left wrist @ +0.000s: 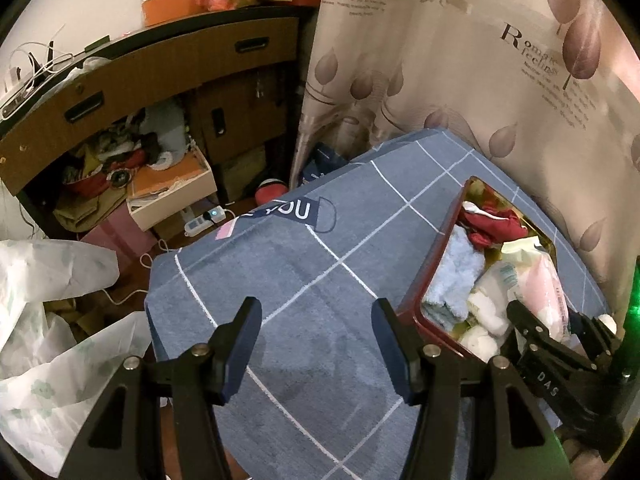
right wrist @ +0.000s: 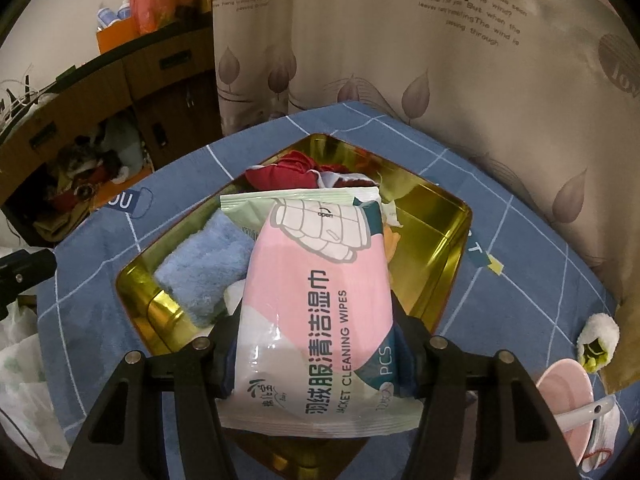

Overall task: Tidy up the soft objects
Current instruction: 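Lower the pink packet into the tin and open the right tool, then grasp the white red-rimmed sock with the right tool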

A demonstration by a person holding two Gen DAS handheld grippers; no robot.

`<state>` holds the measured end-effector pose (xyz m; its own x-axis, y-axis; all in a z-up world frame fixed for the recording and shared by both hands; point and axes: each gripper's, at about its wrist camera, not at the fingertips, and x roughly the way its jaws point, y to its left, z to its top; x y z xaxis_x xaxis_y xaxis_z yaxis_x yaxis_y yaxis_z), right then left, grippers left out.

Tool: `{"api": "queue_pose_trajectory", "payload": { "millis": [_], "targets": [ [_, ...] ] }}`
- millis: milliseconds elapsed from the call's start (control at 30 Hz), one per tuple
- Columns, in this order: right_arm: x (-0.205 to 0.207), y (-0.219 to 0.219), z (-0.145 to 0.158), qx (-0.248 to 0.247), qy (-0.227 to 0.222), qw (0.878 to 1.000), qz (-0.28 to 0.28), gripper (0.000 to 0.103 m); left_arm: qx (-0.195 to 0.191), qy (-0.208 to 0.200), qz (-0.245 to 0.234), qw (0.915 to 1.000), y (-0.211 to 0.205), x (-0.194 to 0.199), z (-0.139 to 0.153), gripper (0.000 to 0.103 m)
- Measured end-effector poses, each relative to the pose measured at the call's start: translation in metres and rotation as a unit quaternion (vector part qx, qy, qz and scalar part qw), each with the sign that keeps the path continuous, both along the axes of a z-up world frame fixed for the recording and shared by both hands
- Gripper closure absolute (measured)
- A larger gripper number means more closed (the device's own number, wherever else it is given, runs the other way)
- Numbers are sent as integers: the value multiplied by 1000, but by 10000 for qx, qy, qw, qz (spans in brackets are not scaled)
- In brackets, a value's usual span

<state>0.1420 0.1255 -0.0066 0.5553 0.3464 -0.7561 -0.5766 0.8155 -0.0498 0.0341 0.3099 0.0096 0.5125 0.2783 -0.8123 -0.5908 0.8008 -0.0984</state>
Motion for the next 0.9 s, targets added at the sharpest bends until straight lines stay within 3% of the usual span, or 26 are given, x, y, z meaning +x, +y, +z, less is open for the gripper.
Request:
{"api": "queue_pose_trajectory", "payload": {
  "millis": [67, 233, 467, 633, 900],
  "targets": [
    [-2, 1, -1, -26, 5, 10000, 30, 43, 6, 10, -9, 10000, 0, 0, -1, 45],
    [-10, 5, 2, -161, -215, 9996, 95, 15, -1, 34, 2, 10000, -1, 0, -2, 45],
    [-28, 2, 21, -121, -318, 9992, 194, 14, -61, 29, -19, 10000, 0, 0, -3, 44],
    [-46, -15, 46, 212, -428, 9987, 187, 14, -86, 12, 1, 10000, 1, -2, -4, 44],
    [-79, -100, 86, 557, -816, 9947, -297, 14, -19, 41, -3, 10000, -1, 0, -5, 44]
  ]
}}
